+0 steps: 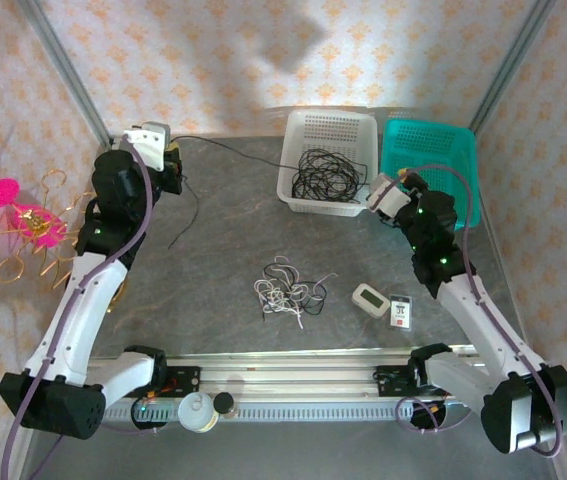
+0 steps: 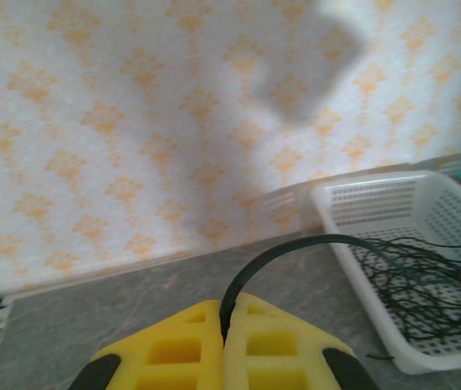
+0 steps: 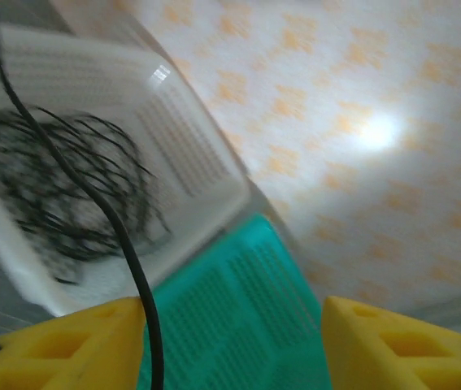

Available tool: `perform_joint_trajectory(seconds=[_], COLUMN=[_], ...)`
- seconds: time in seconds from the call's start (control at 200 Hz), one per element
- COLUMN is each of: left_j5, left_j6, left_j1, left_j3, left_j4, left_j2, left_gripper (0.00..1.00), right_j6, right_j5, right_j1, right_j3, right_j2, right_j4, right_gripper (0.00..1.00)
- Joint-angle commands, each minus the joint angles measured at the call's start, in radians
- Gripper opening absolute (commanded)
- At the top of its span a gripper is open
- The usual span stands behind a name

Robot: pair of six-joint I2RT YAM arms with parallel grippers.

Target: Untangle the cables

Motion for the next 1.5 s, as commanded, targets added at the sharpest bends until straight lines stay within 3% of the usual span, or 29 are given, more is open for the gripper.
perform_joint_trajectory(seconds=[0.0, 0.19, 0.34, 0.551, 0.681, 0.791, 0.951, 1.111, 1.321, 1.366, 1.427, 1.497], left_j5=[0.107, 0.106, 0.111, 0.169, 0.216, 0.237, 0.244, 0.259, 0.265, 0.243, 0.22, 0.237], left_j6=[0.014, 0.058, 0.07, 0.082, 0.113, 0.121, 0.123, 0.123, 0.116, 0.097, 0.054, 0.035], left_j1=[-0.023, -0.067, -0.112, -0.179, -0.225, -0.251, -0.284, -0.304, -0.31, -0.309, -0.31, -0.31], left_j3=[0.049, 0.057, 0.069, 0.09, 0.107, 0.104, 0.09, 0.087, 0.06, 0.038, -0.006, -0.064], left_j4=[-0.021, -0.062, -0.086, -0.117, -0.17, -0.187, -0.186, -0.183, -0.162, -0.14, -0.086, -0.028], left_j2=[-0.016, -0.016, -0.014, 0.004, 0.015, 0.019, 0.025, 0.034, 0.018, 0.006, -0.016, -0.052], left_gripper=[0.0, 0.0, 0.0, 0.0, 0.0, 0.0, 0.0, 0.0, 0.0, 0.19, 0.56, 0.73], right_j6=[0.209, 0.38, 0.498, 0.639, 0.591, 0.461, 0.383, 0.401, 0.485, 0.558, 0.706, 0.759], right_j5=[-0.32, -0.589, -0.714, -0.677, -0.794, -0.917, -0.894, -0.898, -0.736, -0.682, -0.551, -0.433], right_j1=[0.033, 0.11, 0.151, 0.257, 0.259, 0.268, 0.304, 0.308, 0.309, 0.308, 0.309, 0.308], right_j3=[0.05, 0.087, 0.151, 0.272, 0.379, 0.507, 0.603, 0.665, 0.74, 0.73, 0.736, 0.801], right_j2=[-0.004, 0.008, 0.068, 0.231, 0.345, 0.447, 0.532, 0.598, 0.643, 0.625, 0.603, 0.59], right_j4=[-0.16, -0.086, 0.027, 0.221, 0.212, 0.056, -0.022, -0.051, -0.05, 0.01, 0.084, 0.04], right_gripper=[0.61, 0.68, 0.71, 0.68, 0.67, 0.67, 0.65, 0.52, 0.14, 0.0, 0.0, 0.0])
